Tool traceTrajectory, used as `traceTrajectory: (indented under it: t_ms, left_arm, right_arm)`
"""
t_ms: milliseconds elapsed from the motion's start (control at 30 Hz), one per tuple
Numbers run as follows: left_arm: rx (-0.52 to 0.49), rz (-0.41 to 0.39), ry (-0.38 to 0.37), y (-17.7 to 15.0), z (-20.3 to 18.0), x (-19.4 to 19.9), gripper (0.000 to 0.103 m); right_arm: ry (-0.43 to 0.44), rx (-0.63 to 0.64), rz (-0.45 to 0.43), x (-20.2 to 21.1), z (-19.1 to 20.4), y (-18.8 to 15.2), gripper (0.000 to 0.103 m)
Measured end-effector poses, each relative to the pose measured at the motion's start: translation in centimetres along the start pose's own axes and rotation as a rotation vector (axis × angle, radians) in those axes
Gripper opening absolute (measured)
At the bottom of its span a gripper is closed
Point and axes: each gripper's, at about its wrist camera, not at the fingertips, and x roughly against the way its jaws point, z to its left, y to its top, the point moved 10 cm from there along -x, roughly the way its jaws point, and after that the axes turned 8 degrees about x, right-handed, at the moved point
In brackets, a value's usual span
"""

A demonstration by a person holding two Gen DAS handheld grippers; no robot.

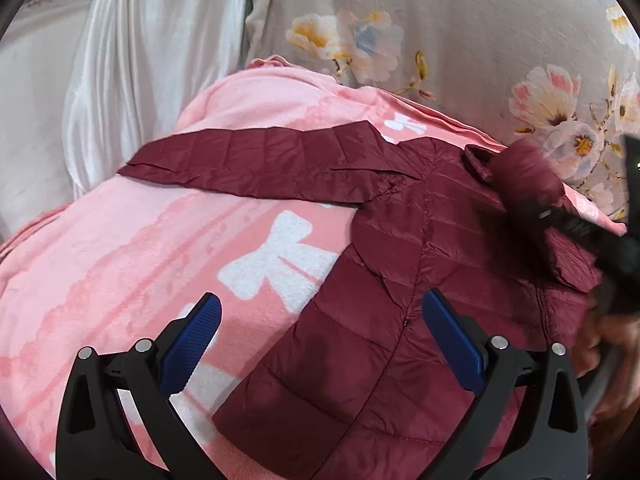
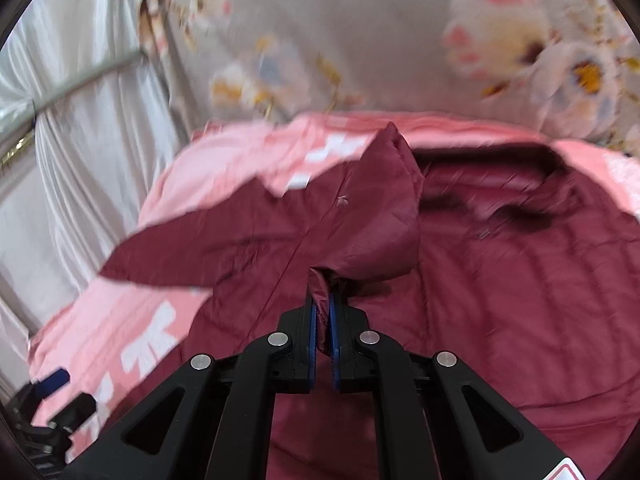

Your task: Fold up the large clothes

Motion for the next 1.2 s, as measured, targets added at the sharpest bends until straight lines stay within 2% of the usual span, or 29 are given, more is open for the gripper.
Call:
traceTrajectory:
  t_ms: [67,133,200,267,367,500,633,700,733,767,800,867,967,1100,1133,1200]
  left_arm:
    - [-0.003,0.014,-0.019,0.0,-0.5,-0.5,0.098]
    - [-0.003,0.039,-0.055,0.0,-1.5,-1.2,0.098]
    - [0.006,0.064,-0.098,-0.1,-2.8,-1.9,0.098]
    - [0.024,0.097,-0.16,0.0,-4.9,-3.0,0.098]
    - [0.044,0.166,-0.233,-0.1,-8.1,-5.2,0.098]
    - [0.093,0.308,-0.268,-1.0,-11.1,-9.8,0.098]
    - [0.184,0.366,-0.284,-1.1,-12.2,-12.3,0.096]
    - [0.199,0.351,-0.273,-0.6,-12.4,-12.6,0.087]
    - [0.198,0.35,-0.271,-0.3,-12.8,-12.7,0.07]
    - [0.194,0.356,-0.276,-0.3,-12.9,-12.9,0.048]
    - [0.181,0.371,-0.271,-0.2,-13.3,-13.2,0.039]
    - [0.17,0.364,-0.241,0.4,-13.1,-13.6,0.008]
    - [0.157,0.326,-0.22,1.7,-12.7,-13.7,0.004]
    - [0.13,0.253,-0.193,3.6,-12.0,-13.3,0.003]
    - [0.125,0.246,-0.19,3.8,-11.9,-13.3,0.003]
    - [0.107,0.231,-0.179,4.2,-11.8,-13.5,0.003]
  right_arm:
    - [0.004,0.014,0.048,-1.4,0.4,-1.2,0.018]
    - [-0.009,0.012,0.075,-1.8,0.3,-2.2,0.05]
    - [-0.013,-0.011,0.038,-0.1,-0.2,-2.4,0.064]
    - [-0.014,-0.021,0.008,1.6,-0.9,-2.4,0.066]
    - [-0.057,-0.065,-0.017,5.0,-4.1,-3.4,0.066]
    - [-0.15,-0.233,-0.053,10.0,-12.2,-5.7,0.066]
    - [-0.249,-0.416,-0.067,13.6,-20.7,-8.6,0.066]
    - [-0.26,-0.487,-0.077,14.5,-23.5,-9.6,0.066]
    - [-0.257,-0.526,-0.084,14.7,-24.8,-10.0,0.066]
    - [-0.249,-0.563,-0.092,14.8,-25.8,-10.2,0.066]
    - [-0.242,-0.591,-0.098,14.8,-26.6,-10.4,0.065]
    - [-0.228,-0.626,-0.105,14.2,-27.2,-10.4,0.061]
    - [-0.2,-0.693,-0.114,13.2,-28.6,-10.1,0.05]
    - [-0.158,-0.752,-0.132,11.8,-29.7,-9.5,0.013]
    - [-0.152,-0.757,-0.148,11.7,-29.9,-9.0,0.008]
    - [-0.167,-0.743,-0.211,12.8,-30.2,-7.9,0.004]
